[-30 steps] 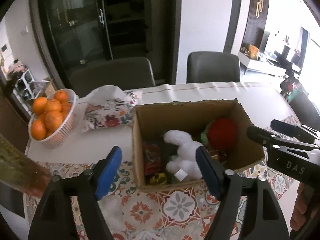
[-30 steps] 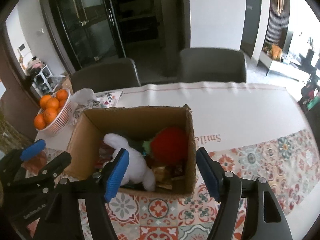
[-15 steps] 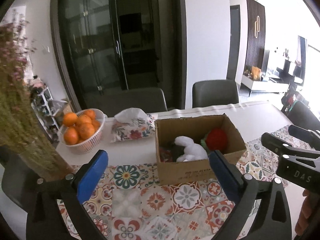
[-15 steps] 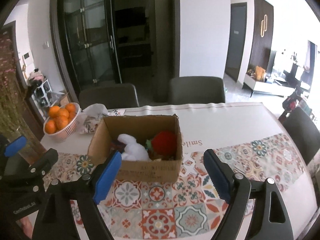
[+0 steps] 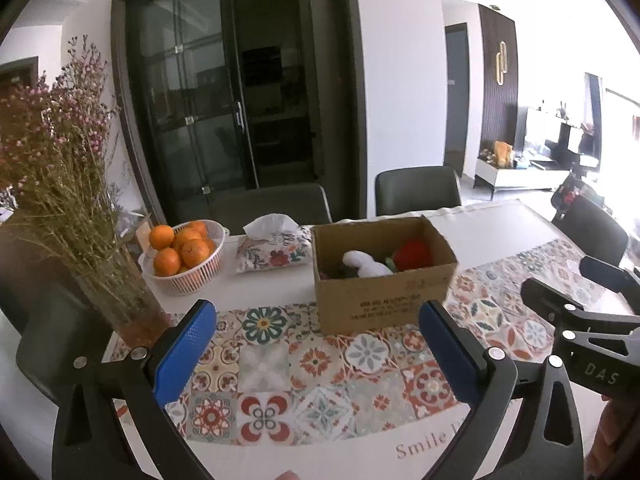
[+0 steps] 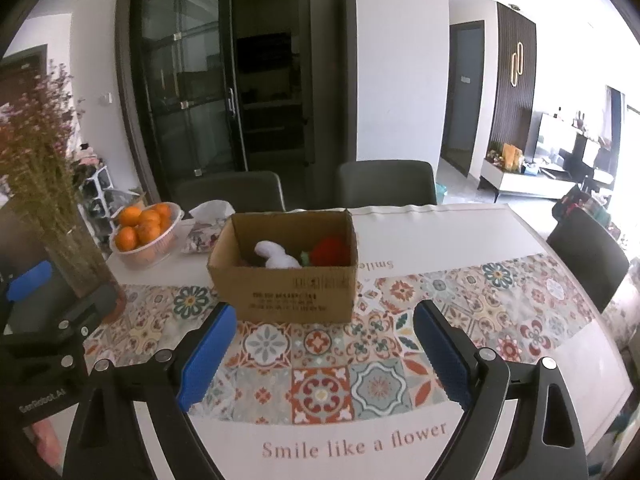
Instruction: Organize soft objects
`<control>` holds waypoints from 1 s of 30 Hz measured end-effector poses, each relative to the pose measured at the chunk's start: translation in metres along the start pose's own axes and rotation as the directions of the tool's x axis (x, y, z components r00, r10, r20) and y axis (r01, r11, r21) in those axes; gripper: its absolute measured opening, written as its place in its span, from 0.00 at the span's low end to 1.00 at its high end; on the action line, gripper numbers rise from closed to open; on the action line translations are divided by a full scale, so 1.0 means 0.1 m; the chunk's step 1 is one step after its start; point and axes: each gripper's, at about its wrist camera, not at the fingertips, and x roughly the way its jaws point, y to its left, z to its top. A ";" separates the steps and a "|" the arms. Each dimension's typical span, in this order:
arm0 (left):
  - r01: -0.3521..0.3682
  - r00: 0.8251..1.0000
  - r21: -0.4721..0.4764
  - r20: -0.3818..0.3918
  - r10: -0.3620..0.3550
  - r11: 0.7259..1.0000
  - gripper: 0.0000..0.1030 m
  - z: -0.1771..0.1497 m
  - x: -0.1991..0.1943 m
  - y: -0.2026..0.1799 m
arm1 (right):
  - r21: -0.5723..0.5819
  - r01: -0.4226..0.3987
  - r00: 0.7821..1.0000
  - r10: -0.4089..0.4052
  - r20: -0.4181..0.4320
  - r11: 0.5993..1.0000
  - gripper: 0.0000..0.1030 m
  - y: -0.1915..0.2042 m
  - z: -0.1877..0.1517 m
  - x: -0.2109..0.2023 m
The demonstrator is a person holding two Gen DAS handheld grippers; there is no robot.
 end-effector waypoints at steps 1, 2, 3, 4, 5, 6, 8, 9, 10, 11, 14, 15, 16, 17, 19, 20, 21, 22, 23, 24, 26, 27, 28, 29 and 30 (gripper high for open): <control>0.005 1.000 0.004 0.002 -0.005 1.000 1.00 -0.03 -0.06 -0.02 | -0.003 -0.001 1.000 0.001 0.000 1.000 0.89 -0.01 -0.04 -0.05; 0.010 1.000 0.005 0.004 -0.010 1.000 1.00 -0.07 -0.13 -0.03 | -0.008 -0.004 1.000 0.004 0.002 1.000 0.89 -0.02 -0.07 -0.10; 0.008 1.000 0.003 0.009 -0.008 1.000 1.00 -0.11 -0.19 -0.05 | -0.014 -0.007 1.000 0.007 0.004 1.000 0.89 -0.04 -0.12 -0.16; 0.002 1.000 0.002 0.014 -0.002 1.000 1.00 -0.15 -0.25 -0.07 | -0.019 -0.010 1.000 0.010 0.005 1.000 0.89 -0.05 -0.16 -0.23; -0.003 1.000 0.002 0.017 0.003 1.000 1.00 -0.19 -0.30 -0.09 | -0.023 -0.013 1.000 0.013 0.008 1.000 0.89 -0.07 -0.20 -0.28; -0.007 1.000 0.001 0.022 0.007 1.000 1.00 -0.23 -0.36 -0.12 | -0.027 -0.016 1.000 0.016 0.009 1.000 0.89 -0.09 -0.23 -0.33; -0.015 0.999 -0.006 0.031 0.015 1.000 1.00 -0.33 -0.50 -0.17 | -0.038 -0.021 1.000 0.022 0.014 0.999 0.89 -0.12 -0.31 -0.45; -0.019 0.999 -0.013 0.036 0.019 1.000 1.00 -0.36 -0.57 -0.19 | -0.041 -0.027 1.000 0.028 0.014 0.999 0.89 -0.15 -0.35 -0.52; -0.022 0.999 -0.019 0.038 0.023 1.000 1.00 -0.40 -0.63 -0.21 | -0.044 -0.033 0.999 0.034 0.015 0.998 0.89 -0.17 -0.38 -0.57; -0.025 0.999 -0.022 0.041 0.026 0.999 1.00 -0.45 -0.71 -0.24 | -0.048 -0.034 0.999 0.035 0.016 0.998 0.89 -0.18 -0.41 -0.62; -0.041 0.998 -0.019 0.048 0.042 0.999 1.00 -0.56 -0.89 -0.32 | -0.055 -0.040 0.999 0.042 0.025 0.998 0.89 -0.24 -0.53 -0.78; -0.044 0.998 -0.025 0.050 0.046 0.999 1.00 -0.59 -0.95 -0.34 | -0.055 -0.043 0.999 0.044 0.026 0.998 0.89 -0.25 -0.55 -0.81; -0.047 0.998 -0.028 0.052 0.048 0.999 1.00 -0.62 -0.99 -0.36 | -0.054 -0.048 0.998 0.049 0.027 0.997 0.89 -0.27 -0.58 -0.85; -0.050 0.997 -0.031 0.053 0.051 0.998 1.00 -0.65 -1.05 -0.40 | -0.053 -0.053 0.998 0.055 0.029 0.997 0.89 -0.29 -0.62 -0.91; -0.052 0.997 -0.038 0.055 0.054 0.998 1.00 -0.71 -1.15 -0.43 | -0.055 -0.059 0.998 0.060 0.029 0.997 0.89 -0.31 -0.68 -0.99; -0.059 0.996 -0.042 0.058 0.062 0.997 1.00 -0.74 -1.21 -0.44 | -0.057 -0.062 0.997 0.064 0.032 0.996 0.89 -0.33 -0.71 -1.03; -0.065 0.996 -0.046 0.061 0.068 0.997 1.00 -0.77 -1.25 -0.45 | -0.057 -0.065 0.997 0.067 0.032 0.996 0.89 -0.34 -0.75 -1.07; -0.069 0.995 -0.046 0.065 0.072 0.997 1.00 -0.80 -1.30 -0.48 | -0.057 -0.069 0.997 0.071 0.033 0.996 0.89 -0.35 -0.76 -1.10; -0.073 0.995 -0.046 0.068 0.076 0.996 1.00 -0.82 -1.33 -0.49 | -0.058 -0.070 0.997 0.072 0.035 0.996 0.89 -0.36 -0.79 -1.13; -0.081 0.994 -0.050 0.074 0.084 0.996 1.00 -0.84 -1.38 -0.50 | -0.059 -0.067 0.997 0.070 0.039 0.996 0.89 -0.37 -0.83 -1.17; -0.095 0.991 -0.051 0.092 0.099 0.994 1.00 -0.90 -1.48 -0.52 | -0.061 -0.067 0.997 0.069 0.044 0.996 0.89 -0.38 -0.86 -1.23; -0.099 0.990 -0.053 0.098 0.104 0.994 1.00 -0.92 -1.52 -0.53 | -0.060 -0.069 0.996 0.072 0.045 0.996 0.89 -0.39 -0.87 -1.25; -0.102 0.989 -0.054 0.104 0.108 0.993 1.00 -0.94 -1.57 -0.55 | -0.057 -0.072 0.996 0.074 0.046 0.996 0.89 -0.41 -0.90 -1.28; -0.103 0.989 -0.054 0.105 0.108 0.993 1.00 -0.96 -1.59 -0.55 | -0.054 -0.073 0.996 0.076 0.047 0.996 0.89 -0.42 -0.92 -1.30; -0.103 0.989 -0.050 0.102 0.108 0.993 1.00 -0.98 -1.62 -0.57 | -0.052 -0.076 0.996 0.078 0.048 0.996 0.89 -0.43 -0.94 -1.33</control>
